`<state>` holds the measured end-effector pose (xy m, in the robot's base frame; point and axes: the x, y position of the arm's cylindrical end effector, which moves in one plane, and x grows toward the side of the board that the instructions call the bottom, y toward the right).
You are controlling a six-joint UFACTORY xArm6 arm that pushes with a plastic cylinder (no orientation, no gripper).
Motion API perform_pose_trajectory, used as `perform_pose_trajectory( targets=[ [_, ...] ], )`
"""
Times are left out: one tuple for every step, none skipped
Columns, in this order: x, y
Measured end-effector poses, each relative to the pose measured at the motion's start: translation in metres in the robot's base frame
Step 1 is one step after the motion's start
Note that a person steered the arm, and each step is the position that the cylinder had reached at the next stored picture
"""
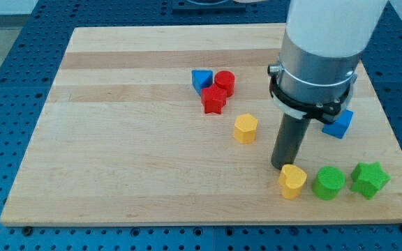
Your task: Move your arm towards the center
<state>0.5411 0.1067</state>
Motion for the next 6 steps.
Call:
perform_pose_trajectory(
  targets=[
    [0.001, -0.001],
    [-0.01, -0.003],
    [-0.015, -0.028],
    [-0.015, -0.072],
    [-0.026, -0.117],
    [-0.06, -0.128]
  ],
)
